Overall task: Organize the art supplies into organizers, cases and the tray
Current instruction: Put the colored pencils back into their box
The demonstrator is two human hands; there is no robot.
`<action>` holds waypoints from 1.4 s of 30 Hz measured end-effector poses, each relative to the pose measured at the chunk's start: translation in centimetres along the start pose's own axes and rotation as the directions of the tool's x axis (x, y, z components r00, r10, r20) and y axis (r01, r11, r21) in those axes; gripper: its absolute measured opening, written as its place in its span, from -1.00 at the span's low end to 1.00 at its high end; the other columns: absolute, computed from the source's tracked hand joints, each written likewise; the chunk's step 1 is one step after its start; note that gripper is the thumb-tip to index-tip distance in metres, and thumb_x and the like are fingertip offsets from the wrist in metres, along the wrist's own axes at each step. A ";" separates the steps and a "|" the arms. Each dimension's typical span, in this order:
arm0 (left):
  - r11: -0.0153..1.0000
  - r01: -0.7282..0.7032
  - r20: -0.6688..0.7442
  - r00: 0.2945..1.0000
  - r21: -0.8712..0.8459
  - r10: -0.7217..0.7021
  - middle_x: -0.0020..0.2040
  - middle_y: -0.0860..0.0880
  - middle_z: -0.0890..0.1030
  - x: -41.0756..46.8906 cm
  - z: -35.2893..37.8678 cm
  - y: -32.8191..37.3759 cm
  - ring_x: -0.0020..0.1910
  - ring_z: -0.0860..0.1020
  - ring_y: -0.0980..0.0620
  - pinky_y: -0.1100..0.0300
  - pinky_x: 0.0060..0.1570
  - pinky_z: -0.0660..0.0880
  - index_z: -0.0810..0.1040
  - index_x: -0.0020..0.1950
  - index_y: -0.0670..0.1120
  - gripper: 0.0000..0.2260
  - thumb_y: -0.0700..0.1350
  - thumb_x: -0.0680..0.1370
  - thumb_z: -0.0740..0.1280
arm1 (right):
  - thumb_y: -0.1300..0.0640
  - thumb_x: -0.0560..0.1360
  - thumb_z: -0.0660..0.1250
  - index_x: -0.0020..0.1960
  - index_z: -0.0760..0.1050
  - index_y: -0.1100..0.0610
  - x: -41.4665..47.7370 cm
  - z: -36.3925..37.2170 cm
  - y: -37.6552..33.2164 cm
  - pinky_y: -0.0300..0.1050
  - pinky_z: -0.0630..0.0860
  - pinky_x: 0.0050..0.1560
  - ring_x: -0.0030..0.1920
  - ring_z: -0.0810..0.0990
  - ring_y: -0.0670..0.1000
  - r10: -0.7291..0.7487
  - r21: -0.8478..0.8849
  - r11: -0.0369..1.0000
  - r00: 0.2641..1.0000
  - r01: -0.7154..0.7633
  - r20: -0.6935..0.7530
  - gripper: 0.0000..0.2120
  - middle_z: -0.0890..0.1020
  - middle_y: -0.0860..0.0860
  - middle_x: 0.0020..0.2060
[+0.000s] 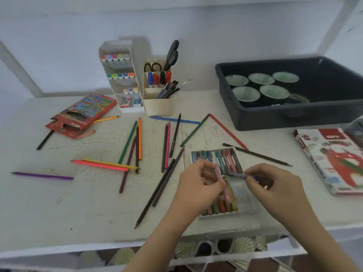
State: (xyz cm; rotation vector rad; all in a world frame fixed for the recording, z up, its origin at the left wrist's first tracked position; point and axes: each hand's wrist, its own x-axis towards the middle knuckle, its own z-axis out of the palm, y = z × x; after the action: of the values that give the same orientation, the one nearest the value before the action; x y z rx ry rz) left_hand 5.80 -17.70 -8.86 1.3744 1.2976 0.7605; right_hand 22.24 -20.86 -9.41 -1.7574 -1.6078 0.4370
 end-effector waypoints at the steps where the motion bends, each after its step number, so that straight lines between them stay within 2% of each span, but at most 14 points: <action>1: 1.000 -0.010 0.005 1.000 0.025 0.010 -0.28 0.04 0.60 -0.3 0.9 0.1 -0.41 0.59 0.21 0.29 -0.34 0.57 0.48 -0.05 0.02 -0.82 -0.24 0.48 0.39 | 0.29 0.39 0.43 -0.18 0.59 0.02 -0.8 -0.3 0.6 -0.53 0.38 -0.28 -0.20 0.54 -0.28 0.014 0.015 1.000 0.999 -0.014 -0.038 -0.83 0.59 -0.23 -0.34; 5: 0.997 -0.012 0.007 1.000 0.074 0.011 -0.45 0.18 0.58 -0.6 3.2 0.6 -0.49 0.54 0.30 0.45 -0.51 0.40 0.42 -0.14 0.07 -0.79 -0.22 0.50 0.38 | 0.29 0.38 0.44 -0.21 0.57 0.02 -2.7 -0.3 1.6 -0.51 0.40 -0.30 -0.21 0.55 -0.28 0.049 0.072 0.997 0.991 -0.041 -0.125 -0.82 0.57 -0.24 -0.38; 8: 0.989 -0.011 -0.001 1.000 0.151 0.012 -0.49 0.31 0.53 -0.4 3.9 0.9 -0.50 0.50 0.38 0.49 -0.54 0.35 0.41 -0.13 0.08 -0.77 -0.21 0.49 0.40 | 0.26 0.39 0.44 -0.19 0.56 0.04 -3.4 0.1 2.0 -0.46 0.41 -0.29 -0.20 0.55 -0.24 0.049 0.092 0.995 0.990 -0.037 -0.136 -0.86 0.58 -0.21 -0.37; 10: 0.989 -0.004 0.009 1.000 0.151 0.002 -0.49 0.21 0.56 -0.4 4.1 1.0 -0.55 0.52 0.27 0.46 -0.55 0.36 0.43 -0.08 0.07 -0.79 -0.23 0.50 0.38 | 0.24 0.40 0.43 -0.17 0.54 0.04 -3.5 0.4 2.2 -0.40 0.44 -0.31 -0.23 0.56 -0.19 0.035 0.073 0.997 0.990 -0.025 -0.134 -0.87 0.58 -0.20 -0.34; 13: 0.987 -0.012 0.023 1.000 0.162 0.008 -0.46 0.02 0.60 -0.5 4.3 1.1 -0.54 0.54 0.19 0.42 -0.52 0.40 0.49 0.11 -0.01 -0.77 -0.24 0.52 0.35 | 0.24 0.39 0.44 -0.16 0.53 0.04 -3.6 0.8 2.5 -0.24 0.47 -0.30 -0.29 0.54 -0.15 -0.028 -0.021 0.999 0.989 0.025 -0.146 -0.85 0.57 -0.17 -0.33; 17: 0.953 -0.049 -0.004 0.999 0.299 0.053 -0.47 0.09 0.57 -0.1 4.5 0.8 -0.47 0.54 0.31 0.45 -0.39 0.46 0.54 0.21 -0.07 -0.75 -0.19 0.53 0.34 | 0.29 0.32 0.50 -0.16 0.58 0.10 -3.8 1.3 3.0 -0.39 0.34 -0.31 -0.34 0.50 -0.09 -0.126 -0.141 0.985 0.979 0.104 -0.161 -0.83 0.57 -0.11 -0.36; 19: 0.943 -0.063 0.003 0.998 0.326 0.065 -0.45 0.11 0.53 -0.1 4.4 0.9 -0.48 0.51 0.37 0.49 -0.42 0.42 0.54 0.24 -0.09 -0.72 -0.21 0.53 0.33 | 0.30 0.30 0.51 -0.16 0.59 0.11 -4.0 1.4 3.4 -0.42 0.31 -0.29 -0.34 0.49 -0.08 -0.145 -0.163 0.980 0.976 0.118 -0.165 -0.82 0.56 -0.11 -0.36; 23: 0.935 -0.065 0.001 0.998 0.348 0.069 -0.43 0.12 0.49 -0.1 4.4 1.1 -0.49 0.51 0.36 0.52 -0.48 0.35 0.56 0.13 -0.09 -0.79 -0.26 0.51 0.37 | 0.28 0.32 0.51 -0.16 0.56 0.08 -3.9 1.6 3.5 -0.40 0.31 -0.29 -0.32 0.48 -0.10 -0.147 -0.144 0.982 0.978 0.125 -0.150 -0.81 0.55 -0.12 -0.34; 27: 0.897 -0.050 -0.070 0.994 0.439 0.089 -0.29 0.16 0.50 0.5 4.2 0.6 -0.31 0.48 0.26 0.46 -0.34 0.35 0.58 0.04 0.05 -0.80 -0.11 0.45 0.45 | 0.20 0.37 0.47 -0.14 0.50 0.02 -3.8 1.8 3.2 -0.36 0.33 -0.30 -0.27 0.46 -0.17 -0.132 -0.087 0.989 0.987 0.124 -0.095 -0.83 0.51 -0.17 -0.32; 31: 0.905 -0.053 -0.057 0.995 0.423 0.085 -0.29 0.14 0.50 0.7 4.2 0.2 -0.30 0.49 0.24 0.41 -0.30 0.40 0.56 0.04 0.07 -0.79 -0.09 0.44 0.46 | 0.18 0.38 0.46 -0.11 0.49 0.00 -3.9 2.0 3.2 -0.33 0.35 -0.28 -0.23 0.46 -0.18 -0.122 -0.054 0.992 0.990 0.118 -0.068 -0.81 0.50 -0.18 -0.29; 34: 0.917 -0.042 -0.062 0.996 0.396 0.072 -0.29 0.13 0.51 0.8 4.1 0.0 -0.29 0.50 0.22 0.38 -0.29 0.43 0.55 0.03 0.07 -0.79 -0.10 0.44 0.46 | 0.21 0.36 0.49 -0.09 0.50 0.00 -4.0 2.0 3.5 -0.37 0.31 -0.23 -0.18 0.45 -0.21 -0.133 -0.069 0.989 0.989 0.129 -0.063 -0.77 0.52 -0.18 -0.24; 37: 0.919 -0.030 -0.069 0.996 0.394 0.062 -0.28 0.12 0.50 0.9 4.2 -0.2 -0.30 0.49 0.22 0.36 -0.31 0.42 0.52 0.01 0.09 -0.79 -0.12 0.44 0.45 | 0.21 0.35 0.50 -0.09 0.53 0.03 -4.0 2.2 3.9 -0.38 0.34 -0.19 -0.21 0.48 -0.14 -0.179 -0.104 0.980 0.982 0.171 -0.067 -0.78 0.54 -0.16 -0.23; 39: 0.917 -0.025 -0.068 0.996 0.399 0.056 -0.31 0.10 0.50 1.0 4.4 -0.3 -0.36 0.47 0.20 0.29 -0.33 0.48 0.48 -0.02 0.10 -0.79 -0.16 0.46 0.43 | 0.09 0.41 0.39 -0.08 0.55 0.04 -4.0 2.1 4.0 -0.37 0.35 -0.16 -0.20 0.50 -0.10 -0.221 -0.110 0.971 0.971 0.211 -0.088 -0.90 0.55 -0.15 -0.21; 42: 0.923 -0.018 -0.061 0.997 0.385 0.045 -0.33 0.08 0.49 1.1 4.5 -0.4 -0.42 0.46 0.17 0.23 -0.36 0.52 0.46 -0.04 0.09 -0.78 -0.20 0.46 0.39 | -0.01 0.45 0.19 -0.07 0.61 0.07 -4.2 2.1 4.2 -0.36 0.36 -0.08 -0.14 0.51 -0.09 -0.226 -0.092 0.972 0.968 0.217 -0.105 -0.74 0.58 -0.10 -0.15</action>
State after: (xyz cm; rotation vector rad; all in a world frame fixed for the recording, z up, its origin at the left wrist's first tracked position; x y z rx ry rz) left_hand 10.08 -17.84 -10.54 1.6952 1.5403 0.5965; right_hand 23.16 -24.29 -14.66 -1.6048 -1.7352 0.1645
